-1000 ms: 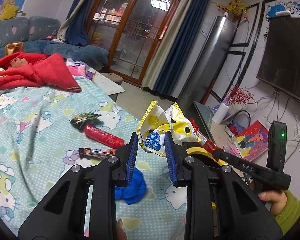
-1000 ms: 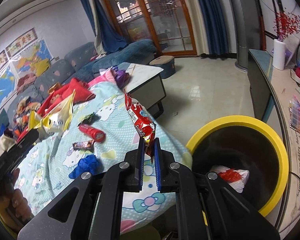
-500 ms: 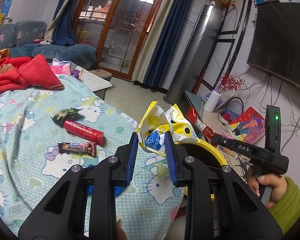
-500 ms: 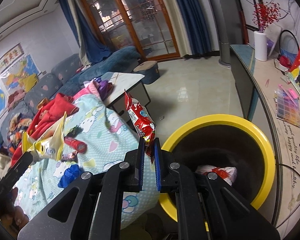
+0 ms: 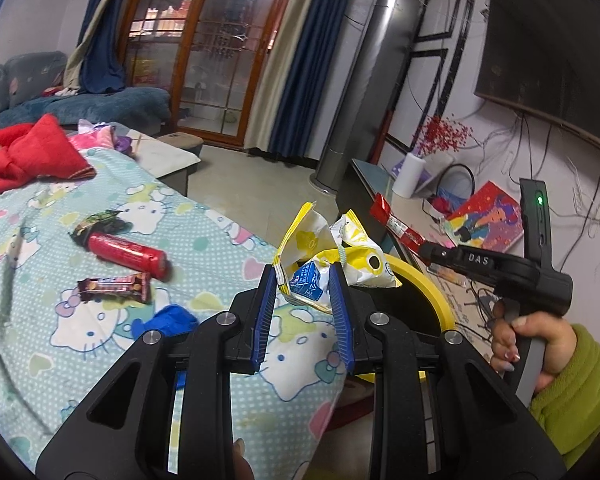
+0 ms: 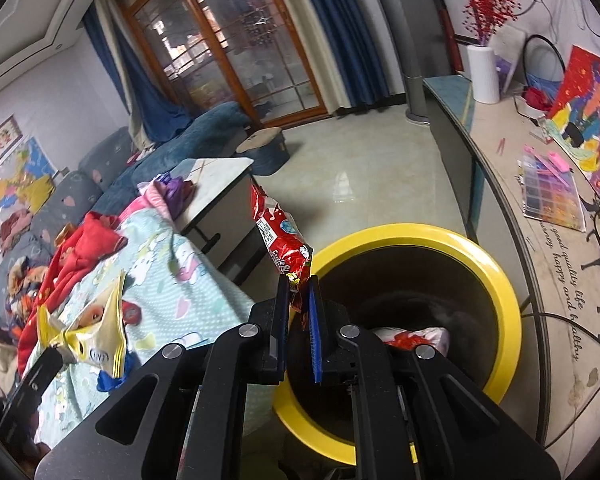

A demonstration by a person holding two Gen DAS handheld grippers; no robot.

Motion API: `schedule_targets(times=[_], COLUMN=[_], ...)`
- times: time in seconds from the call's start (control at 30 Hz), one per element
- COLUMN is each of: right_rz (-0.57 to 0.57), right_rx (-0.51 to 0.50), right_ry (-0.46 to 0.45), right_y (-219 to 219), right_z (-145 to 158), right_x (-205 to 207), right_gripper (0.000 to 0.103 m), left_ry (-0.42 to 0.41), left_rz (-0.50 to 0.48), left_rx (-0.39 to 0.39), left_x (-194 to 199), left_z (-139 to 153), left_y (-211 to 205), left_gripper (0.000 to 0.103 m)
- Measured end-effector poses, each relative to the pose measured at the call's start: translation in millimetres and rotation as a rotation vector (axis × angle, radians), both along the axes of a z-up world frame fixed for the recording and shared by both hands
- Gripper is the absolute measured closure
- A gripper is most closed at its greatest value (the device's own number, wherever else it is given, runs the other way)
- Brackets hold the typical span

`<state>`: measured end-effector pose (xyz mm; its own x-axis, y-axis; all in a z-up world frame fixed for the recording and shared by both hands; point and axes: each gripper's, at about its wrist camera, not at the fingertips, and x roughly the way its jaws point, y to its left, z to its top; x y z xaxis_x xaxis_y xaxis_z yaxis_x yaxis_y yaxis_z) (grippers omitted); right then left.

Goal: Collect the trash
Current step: 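Carry the chip bag and red wrapper over the bin with both tools, then open both tools to drop the chip bag and red wrapper into the bin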

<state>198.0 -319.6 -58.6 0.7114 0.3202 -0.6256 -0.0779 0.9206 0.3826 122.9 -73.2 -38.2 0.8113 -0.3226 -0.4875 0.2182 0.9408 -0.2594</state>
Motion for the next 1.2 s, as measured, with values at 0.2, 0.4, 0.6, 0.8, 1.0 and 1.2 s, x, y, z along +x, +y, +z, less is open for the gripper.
schedule_targets(times=[0.2, 0.4, 0.6, 0.8, 1.0, 1.2], right_rz=[-0.046, -0.087, -0.122, -0.145, -0.157, -0.161], right_rx=[0.013, 0.026, 0.046, 0.059, 0.067, 0.071], right_ry=[0.019, 0.035, 0.059, 0.077, 0.106, 0.135], right_y=[-19, -37, -53, -67, -77, -80], right_z=[-8, -16, -23, -30, -39, -49], right_x=[2, 4, 6, 8, 9, 11], right_gripper=[0.094, 0.094, 0.094, 0.094, 0.094, 0.094], left_ry=[0.01, 0.02, 0.042, 0.081, 0.111, 0.143], left_rz=[-0.051, -0.1, -0.156, -0.216, -0.268, -0.296], left_rx=[0.04, 0.083, 0.143, 0.198, 0.249, 0.285], left_x=[6, 11, 18, 22, 29, 38], left_z=[-5, -11, -22, -38, -53, -64], left_y=[-25, -50, -76, -101, -122, -135], left_gripper=[0.082, 0.082, 0.082, 0.082, 0.082, 0.082])
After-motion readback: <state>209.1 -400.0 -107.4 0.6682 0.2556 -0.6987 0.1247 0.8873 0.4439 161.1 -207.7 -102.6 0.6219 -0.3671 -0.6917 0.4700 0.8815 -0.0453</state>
